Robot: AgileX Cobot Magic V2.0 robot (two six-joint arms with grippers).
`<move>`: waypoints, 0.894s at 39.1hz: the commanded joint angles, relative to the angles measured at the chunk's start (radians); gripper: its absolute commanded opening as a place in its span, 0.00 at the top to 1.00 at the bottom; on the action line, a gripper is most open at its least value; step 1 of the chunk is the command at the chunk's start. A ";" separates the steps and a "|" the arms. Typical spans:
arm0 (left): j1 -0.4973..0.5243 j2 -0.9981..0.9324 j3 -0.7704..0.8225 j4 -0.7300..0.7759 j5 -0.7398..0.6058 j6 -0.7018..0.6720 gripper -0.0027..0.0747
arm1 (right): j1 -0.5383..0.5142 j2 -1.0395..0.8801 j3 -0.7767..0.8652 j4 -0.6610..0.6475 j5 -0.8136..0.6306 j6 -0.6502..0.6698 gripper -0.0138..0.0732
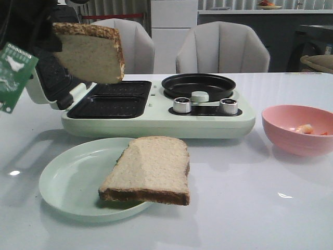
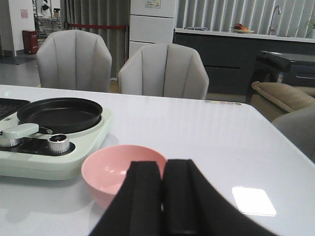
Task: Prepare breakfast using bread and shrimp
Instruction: 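Carry the bread slice with the left gripper over the sandwich maker tray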
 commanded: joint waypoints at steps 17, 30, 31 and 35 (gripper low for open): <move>0.148 0.177 -0.289 0.059 -0.159 -0.017 0.82 | 0.002 -0.020 -0.016 -0.008 -0.085 -0.003 0.68; 0.255 0.318 -0.443 0.059 -0.294 -0.017 0.82 | 0.002 -0.020 -0.016 -0.008 -0.085 -0.003 0.68; 0.257 0.328 -0.454 0.060 -0.299 -0.017 0.82 | 0.002 -0.020 -0.016 -0.008 -0.085 -0.003 0.68; 0.268 0.365 -0.491 0.063 -0.320 -0.017 0.82 | 0.002 -0.020 -0.016 -0.008 -0.085 -0.003 0.68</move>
